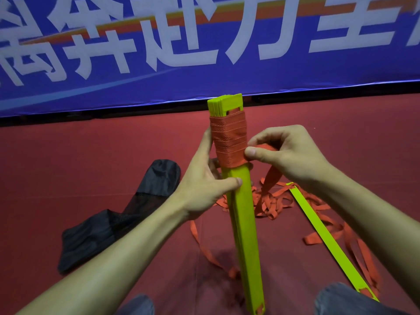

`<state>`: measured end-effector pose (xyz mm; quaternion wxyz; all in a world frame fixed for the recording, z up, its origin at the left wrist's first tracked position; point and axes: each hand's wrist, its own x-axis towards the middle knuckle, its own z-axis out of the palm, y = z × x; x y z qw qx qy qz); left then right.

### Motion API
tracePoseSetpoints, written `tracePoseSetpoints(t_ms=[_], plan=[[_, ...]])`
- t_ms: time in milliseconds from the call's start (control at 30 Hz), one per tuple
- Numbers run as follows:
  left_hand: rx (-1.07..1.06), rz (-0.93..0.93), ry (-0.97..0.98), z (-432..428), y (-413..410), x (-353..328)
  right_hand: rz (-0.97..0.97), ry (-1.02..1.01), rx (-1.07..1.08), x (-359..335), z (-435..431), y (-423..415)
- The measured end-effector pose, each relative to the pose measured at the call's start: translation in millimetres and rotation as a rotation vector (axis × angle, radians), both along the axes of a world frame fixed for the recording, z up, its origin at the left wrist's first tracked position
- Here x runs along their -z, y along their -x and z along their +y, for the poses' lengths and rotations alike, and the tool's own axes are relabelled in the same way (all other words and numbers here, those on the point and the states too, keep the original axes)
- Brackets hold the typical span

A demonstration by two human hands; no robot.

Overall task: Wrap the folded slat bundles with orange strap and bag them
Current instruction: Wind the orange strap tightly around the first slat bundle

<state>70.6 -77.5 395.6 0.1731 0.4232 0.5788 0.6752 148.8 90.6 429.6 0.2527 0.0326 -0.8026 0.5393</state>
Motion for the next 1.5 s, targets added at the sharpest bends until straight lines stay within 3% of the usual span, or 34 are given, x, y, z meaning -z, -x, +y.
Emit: tracePoseSetpoints(t_ms=[233, 400, 533, 667, 767, 900, 1100, 1500], plan=[[0.139, -0.157, 0.007, -4, 5, 2, -0.190, 0.063, -0.297, 2, -8, -6], [0.052, -0.139, 0.014, -1, 2, -2, -0.127, 0.080, -0.046, 2, -16, -4], [-0.075, 0.052, 0.036, -1, -10, -4, -0.040, 0.107, 0.127, -3, -19, -5], [-0.252, 0.188, 0.138, 7, -16, -1, 0.005, -0.019, 0.274, -3, -30, -4], [-0.367, 0.323, 0.177, 8, -13, -3, 0.021, -0.034, 0.308, -2, -31, -2], [-0.391, 0.296, 0.168, 5, -10, -6, 0.014, -0.055, 0.206, -4, -23, -2], [-0.268, 0.091, 0.072, -4, -3, -5, 0.042, -0.111, 0.200, 0, 3, -2], [0.099, -0.060, 0.028, 0, -5, -1, 0.019, 0.013, -0.007, -1, -2, -4]])
